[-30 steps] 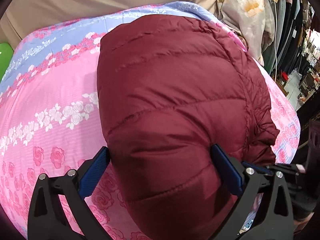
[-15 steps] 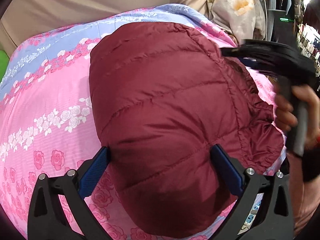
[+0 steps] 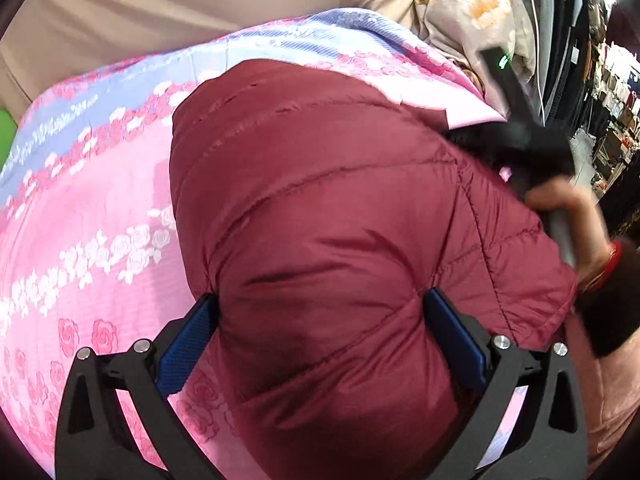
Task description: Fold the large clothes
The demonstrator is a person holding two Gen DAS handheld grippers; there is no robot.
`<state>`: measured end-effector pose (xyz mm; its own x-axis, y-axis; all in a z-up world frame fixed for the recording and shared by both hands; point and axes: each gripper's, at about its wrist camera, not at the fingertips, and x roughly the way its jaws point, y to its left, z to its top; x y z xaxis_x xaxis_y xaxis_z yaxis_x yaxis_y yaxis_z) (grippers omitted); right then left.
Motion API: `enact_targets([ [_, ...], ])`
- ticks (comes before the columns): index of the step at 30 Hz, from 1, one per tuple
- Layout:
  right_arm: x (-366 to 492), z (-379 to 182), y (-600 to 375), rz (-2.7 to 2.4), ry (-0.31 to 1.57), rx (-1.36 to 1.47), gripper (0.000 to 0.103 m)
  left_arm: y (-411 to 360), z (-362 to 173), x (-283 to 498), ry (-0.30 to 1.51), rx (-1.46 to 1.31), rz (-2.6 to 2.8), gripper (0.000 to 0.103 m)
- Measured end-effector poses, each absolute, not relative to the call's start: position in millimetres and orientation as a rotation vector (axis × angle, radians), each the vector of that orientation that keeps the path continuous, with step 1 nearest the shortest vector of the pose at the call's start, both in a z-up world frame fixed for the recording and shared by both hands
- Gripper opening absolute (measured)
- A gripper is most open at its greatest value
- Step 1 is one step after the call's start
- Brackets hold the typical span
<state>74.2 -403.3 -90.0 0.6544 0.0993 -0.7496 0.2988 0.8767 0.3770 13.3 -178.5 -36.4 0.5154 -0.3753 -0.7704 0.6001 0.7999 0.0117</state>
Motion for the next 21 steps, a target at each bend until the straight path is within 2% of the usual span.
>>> enact_targets([
  [3,63,-71,-403,-0.175,0.822,0.494,0.005,-178,-38,16,0.863,0.299,-0.587,0.098],
  [6,25,-30,-400,-0.190,0.701,0.478,0.012,-168,-28,24,0.906,0.242,-0.620,0.098],
  [11,-43,4,-363,-0.096,0.631,0.385,0.013,-144,-1,36,0.878,0.146,-0.607,0.098],
  [15,-75,-13,-334,-0.042,0.702,0.366,0.013,-143,-3,48,0.882,0.146,-0.564,0.098],
  [18,-71,-57,-334,-0.090,0.814,0.372,0.000,-146,-20,55,0.950,0.113,-0.598,0.098],
  [21,-67,-84,-344,-0.070,0.816,0.479,0.000,-146,-32,61,1.011,0.054,-0.626,0.098],
])
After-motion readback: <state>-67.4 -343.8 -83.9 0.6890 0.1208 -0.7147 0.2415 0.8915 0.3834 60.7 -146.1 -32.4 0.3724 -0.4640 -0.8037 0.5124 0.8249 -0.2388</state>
